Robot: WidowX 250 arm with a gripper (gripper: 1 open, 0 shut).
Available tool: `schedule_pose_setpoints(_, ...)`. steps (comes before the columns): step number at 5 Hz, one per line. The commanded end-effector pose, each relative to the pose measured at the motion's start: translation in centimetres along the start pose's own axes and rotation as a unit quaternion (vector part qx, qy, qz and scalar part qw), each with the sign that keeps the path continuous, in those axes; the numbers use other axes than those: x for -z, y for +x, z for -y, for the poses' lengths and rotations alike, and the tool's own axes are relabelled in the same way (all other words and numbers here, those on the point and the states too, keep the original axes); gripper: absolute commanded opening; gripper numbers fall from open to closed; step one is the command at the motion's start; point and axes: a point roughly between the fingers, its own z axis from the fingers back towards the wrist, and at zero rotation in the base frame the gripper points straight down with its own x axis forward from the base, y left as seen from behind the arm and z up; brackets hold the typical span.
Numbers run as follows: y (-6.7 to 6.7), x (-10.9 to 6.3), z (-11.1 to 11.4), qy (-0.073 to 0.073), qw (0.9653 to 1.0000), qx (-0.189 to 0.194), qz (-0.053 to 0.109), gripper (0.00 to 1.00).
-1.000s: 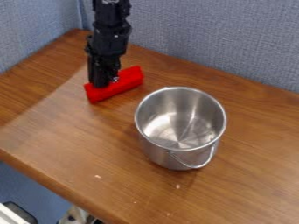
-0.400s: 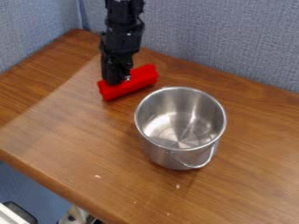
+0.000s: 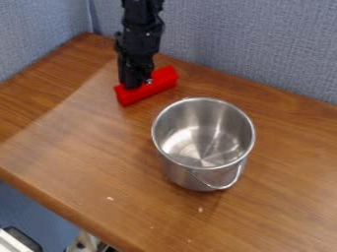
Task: Put the red object in the metal pot
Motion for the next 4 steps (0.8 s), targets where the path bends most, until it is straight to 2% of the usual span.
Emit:
schedule_pose_setpoints(1, -0.92, 0.68, -1.69, -0.002, 0.9996, -0.027, -0.006, 0.00)
schedule_pose_setpoints(2, -0.88, 0.24, -1.91, 0.001, 0.9995, -0.032, -0.005, 0.00)
schedule_pose_setpoints(4, -0.32, 0.65, -1.61, 0.006, 0.9996, -0.027, -0.001, 0.00)
